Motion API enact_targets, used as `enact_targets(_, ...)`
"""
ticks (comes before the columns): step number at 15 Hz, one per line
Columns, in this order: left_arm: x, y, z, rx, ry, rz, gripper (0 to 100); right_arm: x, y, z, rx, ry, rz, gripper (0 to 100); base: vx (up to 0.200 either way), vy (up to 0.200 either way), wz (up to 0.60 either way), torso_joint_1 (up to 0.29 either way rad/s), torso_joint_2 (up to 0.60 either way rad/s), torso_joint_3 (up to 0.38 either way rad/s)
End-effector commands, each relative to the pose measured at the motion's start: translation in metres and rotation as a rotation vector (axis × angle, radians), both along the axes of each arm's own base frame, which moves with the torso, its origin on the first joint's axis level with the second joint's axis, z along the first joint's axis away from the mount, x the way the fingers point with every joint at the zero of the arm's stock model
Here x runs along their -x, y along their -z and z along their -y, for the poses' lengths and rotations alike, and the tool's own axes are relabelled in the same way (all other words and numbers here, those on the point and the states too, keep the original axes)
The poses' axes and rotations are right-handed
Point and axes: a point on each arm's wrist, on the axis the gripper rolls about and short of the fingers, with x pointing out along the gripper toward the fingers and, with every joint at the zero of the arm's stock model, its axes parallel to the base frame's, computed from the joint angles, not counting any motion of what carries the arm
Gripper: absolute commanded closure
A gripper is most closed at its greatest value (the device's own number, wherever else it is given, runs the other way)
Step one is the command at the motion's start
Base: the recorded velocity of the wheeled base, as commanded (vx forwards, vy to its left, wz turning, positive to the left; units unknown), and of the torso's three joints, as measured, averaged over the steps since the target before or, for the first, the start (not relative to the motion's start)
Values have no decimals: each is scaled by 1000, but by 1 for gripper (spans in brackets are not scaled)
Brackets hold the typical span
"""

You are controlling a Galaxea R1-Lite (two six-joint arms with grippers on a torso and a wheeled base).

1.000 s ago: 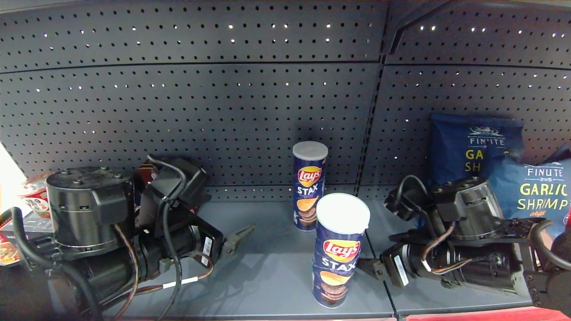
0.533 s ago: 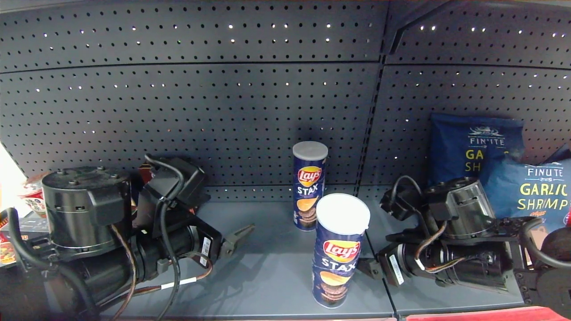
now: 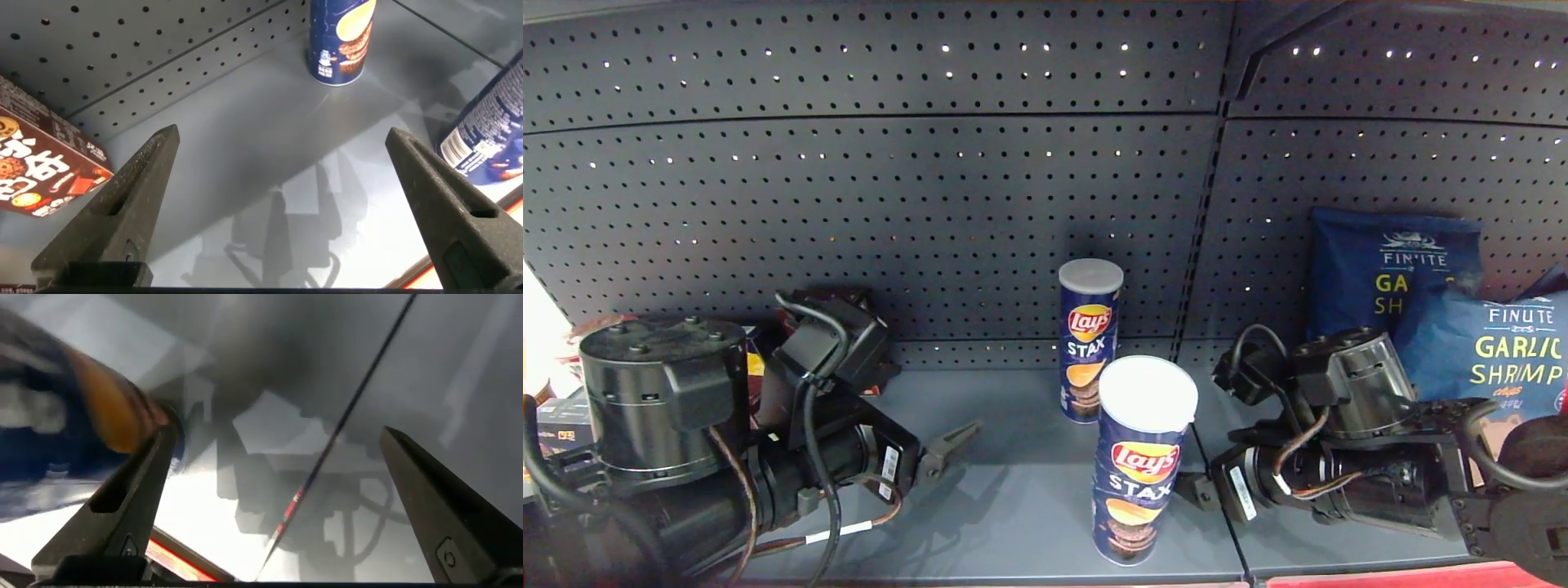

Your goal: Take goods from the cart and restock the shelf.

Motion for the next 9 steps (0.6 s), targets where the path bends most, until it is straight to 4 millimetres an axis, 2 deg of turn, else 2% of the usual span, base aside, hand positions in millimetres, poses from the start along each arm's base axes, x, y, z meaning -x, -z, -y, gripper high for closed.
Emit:
enact_targets(1,1,-1,-1,1,0,3,0,7,-3,6,-3,3,6,0,0,0,0,0,0,0)
enact_targets(4,3,0,-1,0,0,2,0,17,-8,7,-16,-19,21,0,0,0,0,0,0,0)
enact_targets(9,5,-1,-3,2,0,4,0,19,-10,-2,-21,-50,27,0,0,0,0,0,0,0)
